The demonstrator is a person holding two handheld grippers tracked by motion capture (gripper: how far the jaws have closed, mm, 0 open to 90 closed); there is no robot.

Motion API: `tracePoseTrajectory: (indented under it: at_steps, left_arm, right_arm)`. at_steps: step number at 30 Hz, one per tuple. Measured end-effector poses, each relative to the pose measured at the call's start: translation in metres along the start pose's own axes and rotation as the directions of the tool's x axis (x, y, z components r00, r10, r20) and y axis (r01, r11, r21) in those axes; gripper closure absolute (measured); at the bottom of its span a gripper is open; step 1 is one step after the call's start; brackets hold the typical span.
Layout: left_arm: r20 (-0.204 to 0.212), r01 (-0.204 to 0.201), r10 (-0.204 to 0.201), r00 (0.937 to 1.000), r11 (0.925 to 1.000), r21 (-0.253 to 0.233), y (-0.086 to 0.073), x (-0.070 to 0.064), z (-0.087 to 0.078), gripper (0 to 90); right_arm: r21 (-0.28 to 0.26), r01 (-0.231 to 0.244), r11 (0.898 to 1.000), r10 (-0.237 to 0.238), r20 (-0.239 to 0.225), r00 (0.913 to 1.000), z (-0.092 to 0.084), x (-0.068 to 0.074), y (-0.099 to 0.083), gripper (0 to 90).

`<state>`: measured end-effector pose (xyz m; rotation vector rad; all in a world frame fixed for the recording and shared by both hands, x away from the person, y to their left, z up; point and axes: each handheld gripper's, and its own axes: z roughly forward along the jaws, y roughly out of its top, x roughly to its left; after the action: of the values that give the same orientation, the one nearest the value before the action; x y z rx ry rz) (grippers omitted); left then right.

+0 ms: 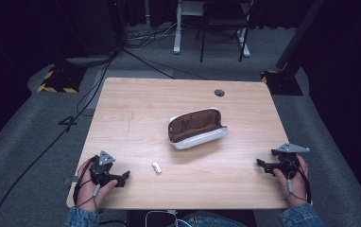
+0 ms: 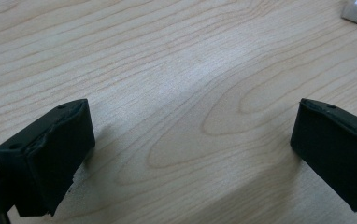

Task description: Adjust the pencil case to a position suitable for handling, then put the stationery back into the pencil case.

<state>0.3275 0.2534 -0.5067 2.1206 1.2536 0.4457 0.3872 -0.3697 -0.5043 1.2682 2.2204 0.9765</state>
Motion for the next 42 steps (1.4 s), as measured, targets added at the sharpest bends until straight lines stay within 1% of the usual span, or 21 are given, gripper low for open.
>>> tracePoseTrajectory:
  at_steps: [3, 6, 7, 8, 9, 13, 19, 20, 23, 24, 25, 26, 28, 29, 30, 31, 34, 37, 39, 40, 42]
  left_arm:
    - [0.01, -0.025, 0.025, 0.9996, 0.9996, -0.01, 0.001, -0.004, -0.001, 4.1]
    - [0.029, -0.047, 0.047, 0.9985, 0.9989, -0.008, 0.002, -0.008, -0.005, 17.6]
    - [0.026, -0.046, 0.046, 0.9986, 0.9989, -0.002, 0.001, -0.01, -0.005, 18.1]
    - [0.024, -0.057, 0.057, 0.9981, 0.9984, 0.001, 0.002, -0.01, -0.006, 16.1]
    - [0.03, -0.051, 0.051, 0.9982, 0.9987, 0.002, 0.001, -0.012, -0.007, 15.4]
    - [0.036, -0.06, 0.06, 0.9975, 0.998, -0.019, 0.004, -0.014, -0.012, 16.1]
    - [0.082, -0.051, 0.054, 0.9952, 0.9981, -0.034, 0.01, -0.024, -0.019, 19.1]
    - [0.08, -0.063, 0.066, 0.9946, 0.9972, -0.041, 0.011, -0.025, -0.019, 19.1]
    - [0.093, -0.052, 0.056, 0.9941, 0.9976, -0.045, 0.015, -0.029, -0.021, 19.1]
    - [0.093, -0.062, 0.066, 0.9935, 0.9972, -0.041, 0.017, -0.03, -0.022, 19.1]
    - [0.101, -0.058, 0.062, 0.9929, 0.9974, -0.044, 0.019, -0.031, -0.022, 19.1]
    - [0.095, -0.074, 0.079, 0.9923, 0.9961, -0.047, 0.021, -0.031, -0.022, 19.1]
    - [0.104, -0.074, 0.079, 0.9915, 0.996, -0.051, 0.024, -0.033, -0.021, 19.2]
    - [0.113, -0.072, 0.077, 0.9906, 0.9961, -0.05, 0.025, -0.035, -0.02, 19.2]
    - [0.118, -0.084, 0.09, 0.9889, 0.9951, -0.052, 0.026, -0.036, -0.02, 19.3]
    - [0.126, -0.078, 0.084, 0.9884, 0.9955, -0.055, 0.027, -0.037, -0.019, 19.4]
    - [0.143, -0.099, 0.108, 0.9839, 0.993, -0.064, 0.031, -0.041, -0.018, 19.4]
    - [0.166, -0.105, 0.115, 0.9793, 0.9919, -0.072, 0.034, -0.046, -0.017, 19.4]
    - [0.166, -0.114, 0.126, 0.978, 0.9904, -0.079, 0.035, -0.049, -0.016, 19.3]
    - [0.183, -0.109, 0.122, 0.9755, 0.9908, -0.08, 0.036, -0.051, -0.016, 18.8]
    - [0.196, -0.112, 0.128, 0.9722, 0.9893, -0.094, 0.038, -0.054, -0.015, 18.7]
  right_arm:
    - [0.0, 0.0, 1.0, 0.0, 0.0, 1.0, 0.0, 0.0, 0.0, 16.4]
    - [0.0, 0.0, 1.0, 0.0, 0.0, 1.0, 0.0, 0.0, 0.0, 16.4]
    - [0.0, -0.001, 1.0, 0.001, 0.0, 1.0, 0.0, 0.0, 0.0, 16.4]
    - [0.0, -0.001, 1.0, 0.001, 0.0, 1.0, 0.0, 0.0, 0.0, 16.4]
    - [0.0, 0.0, 1.0, 0.0, 0.0, 1.0, 0.0, 0.0, 0.0, 16.4]
    - [0.0, -0.001, 1.0, 0.001, 0.0, 1.0, 0.0, 0.0, 0.0, 16.4]
    - [0.0, 0.0, 1.0, 0.0, 0.0, 1.0, 0.0, 0.0, 0.0, 16.4]
    - [0.0, -0.001, 1.0, 0.001, 0.0, 1.0, 0.0, 0.0, 0.0, 16.4]
    - [0.0, -0.001, 1.0, 0.001, 0.0, 1.0, 0.0, 0.0, 0.0, 16.4]
    - [0.0, -0.001, 1.0, 0.001, 0.0, 1.0, 0.0, 0.0, 0.0, 16.4]
    - [0.0, -0.001, 1.0, 0.001, 0.0, 1.0, 0.0, 0.0, 0.0, 16.4]
    - [0.0, 0.0, 1.0, 0.0, 0.0, 1.0, 0.0, 0.0, 0.0, 16.4]
    - [0.001, -0.001, 1.0, 0.001, 0.0, 1.0, 0.0, 0.0, 0.0, 16.4]
    - [0.0, -0.001, 1.0, 0.001, 0.0, 1.0, 0.0, 0.0, 0.0, 16.4]
    - [0.0, -0.001, 1.0, 0.001, 0.0, 1.0, 0.0, 0.0, 0.0, 16.4]
    - [0.001, -0.001, 1.0, 0.001, 0.0, 1.0, 0.0, 0.0, 0.0, 16.4]
    - [0.0, -0.001, 1.0, 0.001, 0.0, 1.0, 0.0, 0.0, 0.0, 16.4]
    - [0.0, -0.001, 1.0, 0.001, 0.0, 1.0, 0.0, 0.0, 0.0, 16.4]
    - [0.001, -0.001, 1.0, 0.001, 0.0, 1.0, 0.0, 0.0, 0.0, 16.4]
    - [0.001, -0.001, 1.0, 0.001, 0.0, 1.0, 0.0, 0.0, 0.0, 16.4]
    - [0.0, -0.001, 1.0, 0.001, 0.0, 1.0, 0.0, 0.0, 0.0, 16.4]
